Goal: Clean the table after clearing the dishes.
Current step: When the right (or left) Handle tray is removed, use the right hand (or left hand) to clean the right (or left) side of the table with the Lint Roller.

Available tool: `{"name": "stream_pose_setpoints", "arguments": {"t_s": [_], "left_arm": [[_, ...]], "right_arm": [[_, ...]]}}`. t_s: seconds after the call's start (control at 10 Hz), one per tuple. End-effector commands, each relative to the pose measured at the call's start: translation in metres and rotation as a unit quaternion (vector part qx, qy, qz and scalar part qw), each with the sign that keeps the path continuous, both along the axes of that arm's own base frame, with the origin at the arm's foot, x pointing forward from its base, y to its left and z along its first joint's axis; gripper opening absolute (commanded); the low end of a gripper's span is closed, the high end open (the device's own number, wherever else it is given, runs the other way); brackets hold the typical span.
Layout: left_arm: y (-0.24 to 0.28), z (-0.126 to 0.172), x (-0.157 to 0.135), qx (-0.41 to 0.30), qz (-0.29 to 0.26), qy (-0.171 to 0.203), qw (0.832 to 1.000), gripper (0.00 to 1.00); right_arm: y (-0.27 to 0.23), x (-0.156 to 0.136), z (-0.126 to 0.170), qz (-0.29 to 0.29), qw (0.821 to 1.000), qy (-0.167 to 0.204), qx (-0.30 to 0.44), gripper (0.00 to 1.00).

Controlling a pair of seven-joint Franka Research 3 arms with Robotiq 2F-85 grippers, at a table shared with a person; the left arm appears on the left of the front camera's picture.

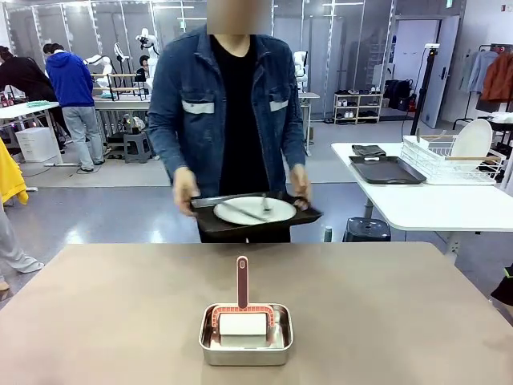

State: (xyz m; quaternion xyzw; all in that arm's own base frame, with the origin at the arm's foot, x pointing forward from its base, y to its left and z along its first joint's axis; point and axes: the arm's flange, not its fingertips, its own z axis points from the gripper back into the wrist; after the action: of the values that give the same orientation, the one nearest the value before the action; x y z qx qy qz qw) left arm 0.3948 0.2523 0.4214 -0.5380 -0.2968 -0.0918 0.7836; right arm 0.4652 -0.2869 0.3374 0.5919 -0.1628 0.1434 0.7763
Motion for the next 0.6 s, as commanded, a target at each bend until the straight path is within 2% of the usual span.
{"name": "stream_pose_setpoints", "arguments": {"t_s": [0.0,0.5], "left_arm": [[-0.049,0.017,0.005,0.043,-0.008,0.003,0.999,1.0],[-0.192,0.061,0.044,0.129,-0.07,-0.018,0.989,1.0]], "right_arm": [[0.003,-0.004,0.0,0.002,1.0,-0.01,0.001,1.0],[0.003,-0.004,0.0,0.002,1.0,-0.01,0.001,1.0]]}}
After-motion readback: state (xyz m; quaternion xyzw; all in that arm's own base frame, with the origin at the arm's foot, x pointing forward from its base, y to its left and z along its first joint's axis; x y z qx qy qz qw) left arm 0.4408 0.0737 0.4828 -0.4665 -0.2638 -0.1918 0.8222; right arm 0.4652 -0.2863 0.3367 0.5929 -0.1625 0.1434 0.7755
